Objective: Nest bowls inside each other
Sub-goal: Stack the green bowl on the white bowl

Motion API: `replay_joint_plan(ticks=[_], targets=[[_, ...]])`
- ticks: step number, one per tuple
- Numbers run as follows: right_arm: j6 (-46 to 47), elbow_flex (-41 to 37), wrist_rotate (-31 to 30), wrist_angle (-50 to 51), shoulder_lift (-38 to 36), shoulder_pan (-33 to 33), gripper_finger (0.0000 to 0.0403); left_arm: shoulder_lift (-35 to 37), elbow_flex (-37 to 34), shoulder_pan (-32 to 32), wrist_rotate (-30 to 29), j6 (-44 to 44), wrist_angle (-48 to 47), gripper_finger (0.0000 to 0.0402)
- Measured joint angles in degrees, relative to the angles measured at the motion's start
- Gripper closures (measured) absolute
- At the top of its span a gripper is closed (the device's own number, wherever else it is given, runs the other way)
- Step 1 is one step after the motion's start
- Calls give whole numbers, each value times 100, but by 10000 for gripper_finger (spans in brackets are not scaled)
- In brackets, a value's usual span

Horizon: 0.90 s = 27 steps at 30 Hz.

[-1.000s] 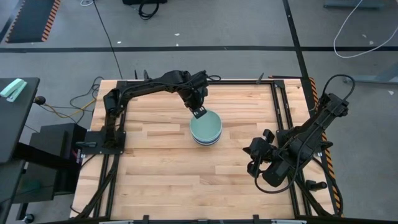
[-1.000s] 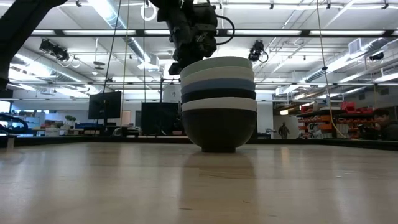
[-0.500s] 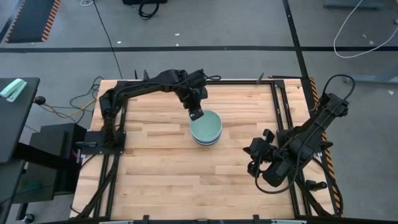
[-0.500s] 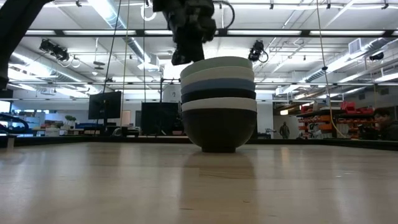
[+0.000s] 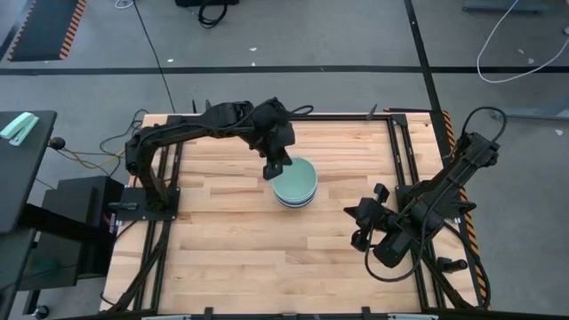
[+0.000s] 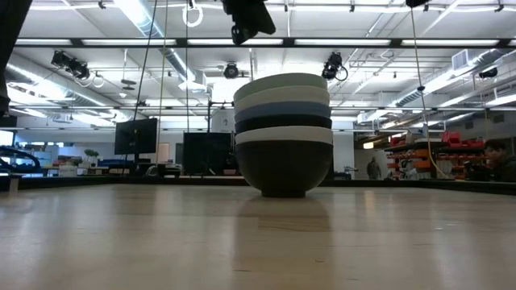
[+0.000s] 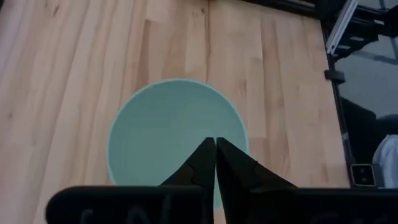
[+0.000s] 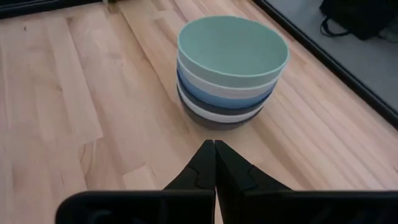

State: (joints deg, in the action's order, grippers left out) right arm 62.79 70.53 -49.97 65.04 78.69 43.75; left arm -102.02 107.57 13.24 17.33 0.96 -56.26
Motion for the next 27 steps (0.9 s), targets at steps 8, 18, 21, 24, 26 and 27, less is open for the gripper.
replay_joint_plan(ticks=[8,18,21,24,26,27], targets=[[-782,-1386,-355,-1870,-933,-189,400,-11,-78,47,-38,289,21,386],[-3081,-3239,1141,-5543,-1732,-1838,400,-22,-709,332,-34,422,246,379],[-3606,-3363,1789,-6274,-1498,-2402,400,-21,-978,467,-37,420,251,374],[-3998,-3287,2422,-6633,-1213,-2811,400,-22,-1178,593,-34,321,253,377],[-4053,-3158,2725,-6724,-1042,-3014,401,27,-1325,669,-34,278,259,383],[-4053,-3125,2812,-6732,-959,-3085,401,67,-1398,701,-29,273,264,385]])
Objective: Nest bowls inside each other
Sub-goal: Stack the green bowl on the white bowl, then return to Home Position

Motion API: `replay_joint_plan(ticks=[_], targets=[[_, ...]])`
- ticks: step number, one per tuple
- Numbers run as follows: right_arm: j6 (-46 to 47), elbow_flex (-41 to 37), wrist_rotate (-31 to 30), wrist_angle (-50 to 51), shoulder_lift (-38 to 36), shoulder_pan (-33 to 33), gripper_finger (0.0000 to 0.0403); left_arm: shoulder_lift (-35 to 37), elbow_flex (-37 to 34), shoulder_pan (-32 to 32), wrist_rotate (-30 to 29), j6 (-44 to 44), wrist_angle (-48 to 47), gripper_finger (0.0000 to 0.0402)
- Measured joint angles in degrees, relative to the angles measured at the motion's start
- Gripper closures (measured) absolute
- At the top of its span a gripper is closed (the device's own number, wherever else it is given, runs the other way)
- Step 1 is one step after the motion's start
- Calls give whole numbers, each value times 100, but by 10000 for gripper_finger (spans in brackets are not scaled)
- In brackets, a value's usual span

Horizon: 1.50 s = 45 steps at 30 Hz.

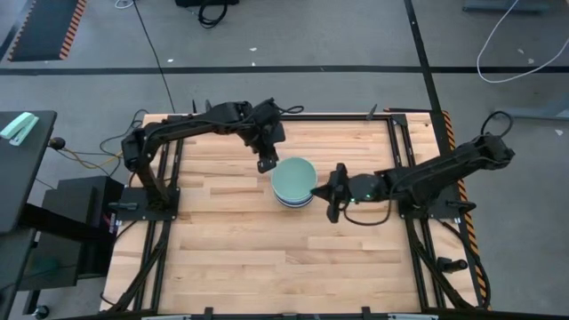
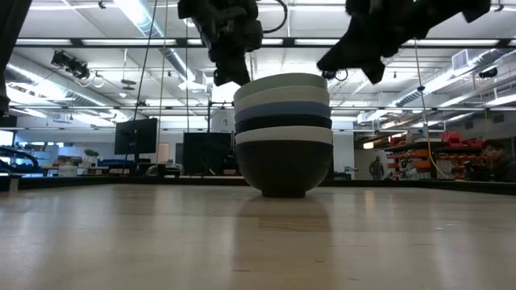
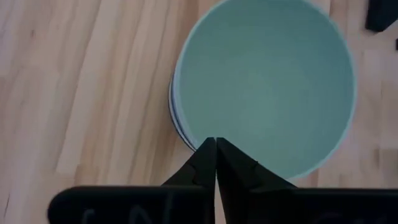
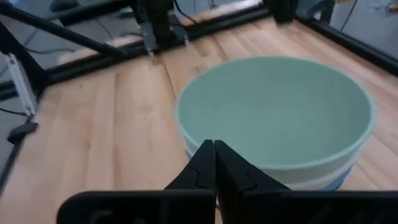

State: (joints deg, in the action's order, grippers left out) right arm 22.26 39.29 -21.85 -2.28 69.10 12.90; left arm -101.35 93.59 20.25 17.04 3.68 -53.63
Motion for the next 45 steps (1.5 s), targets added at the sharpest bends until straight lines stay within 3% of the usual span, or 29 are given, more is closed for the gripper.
replay_joint_plan(ticks=[10,24,36,41,45], targets=[[-106,22,160,-6,342,-159,400,1099,-971,53,39,-157,936,379],[-752,24,81,-102,-685,128,400,1910,-1247,-188,-52,-1,1699,391],[-1093,26,-782,-2,-1828,1772,400,2747,-1438,-567,-204,107,2135,381],[-1243,26,-868,-29,-1902,2554,399,3412,-2621,-826,-193,296,3120,391],[-1504,26,-1349,-191,-1882,3157,399,4129,-3681,-787,-199,127,4175,390]])
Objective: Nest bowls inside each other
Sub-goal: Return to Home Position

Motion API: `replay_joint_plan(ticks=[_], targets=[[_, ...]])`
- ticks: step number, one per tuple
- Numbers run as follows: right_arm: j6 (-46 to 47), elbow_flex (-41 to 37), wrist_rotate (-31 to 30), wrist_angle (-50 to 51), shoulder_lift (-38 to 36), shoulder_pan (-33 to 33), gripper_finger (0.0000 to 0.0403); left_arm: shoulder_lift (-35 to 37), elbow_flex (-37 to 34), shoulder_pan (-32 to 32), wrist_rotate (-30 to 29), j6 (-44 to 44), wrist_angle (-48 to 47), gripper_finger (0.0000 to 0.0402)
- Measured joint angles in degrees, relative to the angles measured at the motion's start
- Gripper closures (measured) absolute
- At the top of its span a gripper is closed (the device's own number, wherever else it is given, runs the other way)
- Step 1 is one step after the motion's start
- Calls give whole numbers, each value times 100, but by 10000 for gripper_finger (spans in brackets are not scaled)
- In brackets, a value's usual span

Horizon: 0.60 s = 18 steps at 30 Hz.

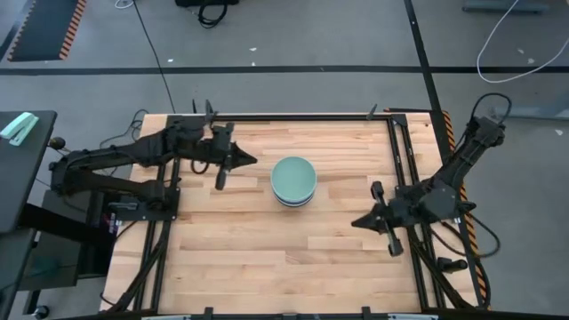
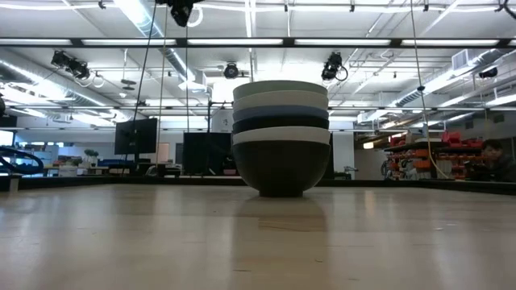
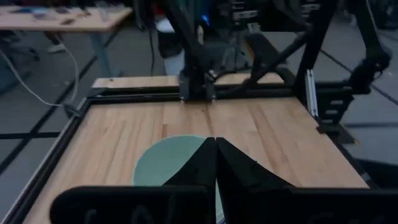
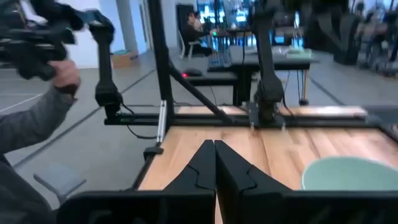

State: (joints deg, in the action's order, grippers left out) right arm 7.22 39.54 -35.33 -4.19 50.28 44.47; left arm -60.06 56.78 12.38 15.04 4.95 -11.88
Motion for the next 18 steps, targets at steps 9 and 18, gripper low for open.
replay_joint_plan(ticks=[9,18], targets=[[-1525,-459,-408,-1698,-24,951,399,1404,-1033,133,-12,-242,380,372],[-1949,-1691,-359,-3310,-561,1086,399,2054,-1648,133,-224,-127,1286,391]])
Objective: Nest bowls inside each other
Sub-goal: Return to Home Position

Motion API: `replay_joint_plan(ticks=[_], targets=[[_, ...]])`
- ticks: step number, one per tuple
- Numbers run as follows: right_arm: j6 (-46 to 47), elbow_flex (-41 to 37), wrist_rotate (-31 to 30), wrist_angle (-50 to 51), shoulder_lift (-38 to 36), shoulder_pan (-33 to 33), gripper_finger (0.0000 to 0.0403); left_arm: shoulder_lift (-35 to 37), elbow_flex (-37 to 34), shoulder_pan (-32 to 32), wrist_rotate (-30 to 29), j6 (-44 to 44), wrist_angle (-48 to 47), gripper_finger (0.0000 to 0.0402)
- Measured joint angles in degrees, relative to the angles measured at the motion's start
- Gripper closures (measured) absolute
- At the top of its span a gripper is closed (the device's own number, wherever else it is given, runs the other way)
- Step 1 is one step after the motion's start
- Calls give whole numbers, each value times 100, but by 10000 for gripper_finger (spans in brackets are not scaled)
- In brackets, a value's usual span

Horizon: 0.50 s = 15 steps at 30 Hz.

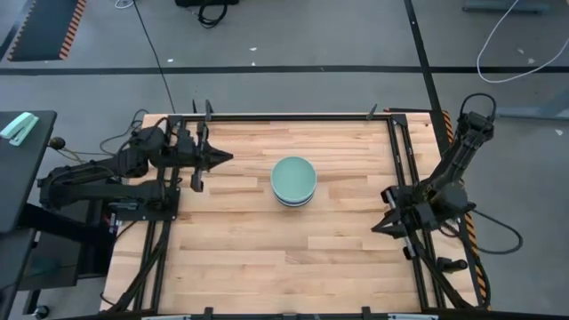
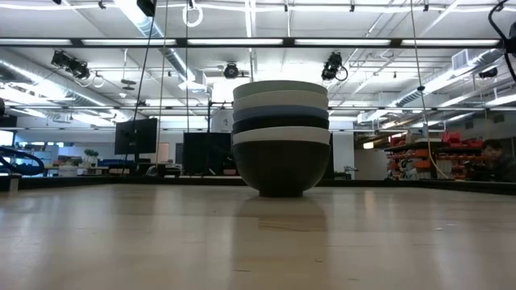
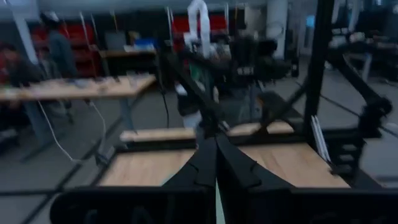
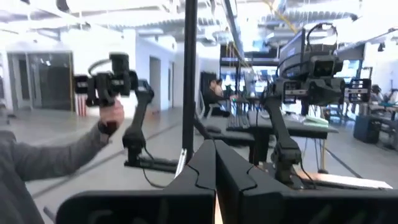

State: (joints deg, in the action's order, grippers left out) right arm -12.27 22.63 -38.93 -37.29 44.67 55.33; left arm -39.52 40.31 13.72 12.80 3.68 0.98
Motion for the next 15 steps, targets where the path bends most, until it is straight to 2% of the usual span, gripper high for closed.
replay_joint_plan(ticks=[8,15], targets=[[-737,-747,401,-1157,-841,0,399,33,-505,0,-353,136,1311,376],[-1059,-879,474,-1183,-1309,0,399,376,-618,199,-473,-4,1481,377]])
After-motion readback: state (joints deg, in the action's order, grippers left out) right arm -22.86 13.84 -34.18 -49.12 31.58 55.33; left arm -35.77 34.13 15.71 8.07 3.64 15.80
